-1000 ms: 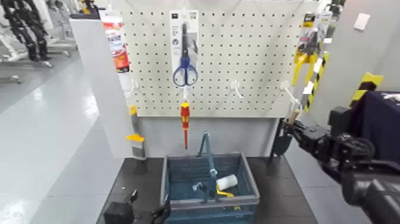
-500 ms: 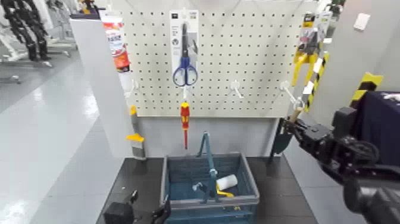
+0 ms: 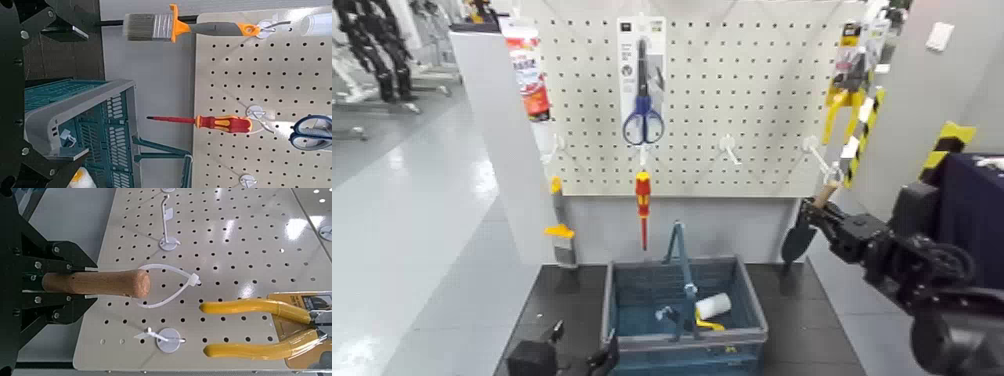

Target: Put the tool with the wooden handle into the crate.

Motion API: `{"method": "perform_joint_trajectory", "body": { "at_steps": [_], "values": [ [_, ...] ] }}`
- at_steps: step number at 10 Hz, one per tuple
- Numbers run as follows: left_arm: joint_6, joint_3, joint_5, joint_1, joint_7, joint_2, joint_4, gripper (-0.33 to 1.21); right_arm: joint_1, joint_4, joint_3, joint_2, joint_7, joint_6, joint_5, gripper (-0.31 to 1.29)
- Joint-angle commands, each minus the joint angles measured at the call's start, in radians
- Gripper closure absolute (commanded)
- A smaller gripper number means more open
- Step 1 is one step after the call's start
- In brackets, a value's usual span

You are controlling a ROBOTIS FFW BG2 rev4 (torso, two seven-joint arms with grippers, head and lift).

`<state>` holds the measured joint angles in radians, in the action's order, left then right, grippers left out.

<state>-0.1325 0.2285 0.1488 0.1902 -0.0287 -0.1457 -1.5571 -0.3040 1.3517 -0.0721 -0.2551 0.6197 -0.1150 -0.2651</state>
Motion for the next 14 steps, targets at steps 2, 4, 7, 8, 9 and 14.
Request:
{"method": "perform_joint_trajectory", "body": {
  "at_steps": [2,4,7,8,9,14],
  "values": [
    [0.004,-0.002,0.000,0.002,0.001,0.000,-0.003,0.27,0.049,0.133,0.009,0.020,-0.011,-0.072,-0.055,1.24],
    [0.002,-0.002,0.000,0.002,0.000,0.000,-0.003,0.27,0.068,0.164,0.015,0.033,-0.009,-0.097,-0.101,1.24],
    [0.001,-0.002,0.000,0.000,0.004,0.000,-0.003,0.27,0.094,0.176,0.029,0.065,-0.009,-0.098,-0.149,1.24],
    [0.001,0.000,0.000,0.000,0.006,-0.002,-0.003,0.27,0.097,0.161,0.043,0.077,-0.009,-0.094,-0.161,1.24],
    [0.001,0.003,0.000,-0.003,0.007,-0.003,-0.001,0.27,0.095,0.132,0.060,0.085,-0.009,-0.084,-0.175,1.24],
    [-0.003,0.008,0.003,-0.009,0.010,-0.006,0.002,0.27,0.051,-0.068,0.150,0.114,0.008,-0.054,-0.241,1.24]
  ]
}}
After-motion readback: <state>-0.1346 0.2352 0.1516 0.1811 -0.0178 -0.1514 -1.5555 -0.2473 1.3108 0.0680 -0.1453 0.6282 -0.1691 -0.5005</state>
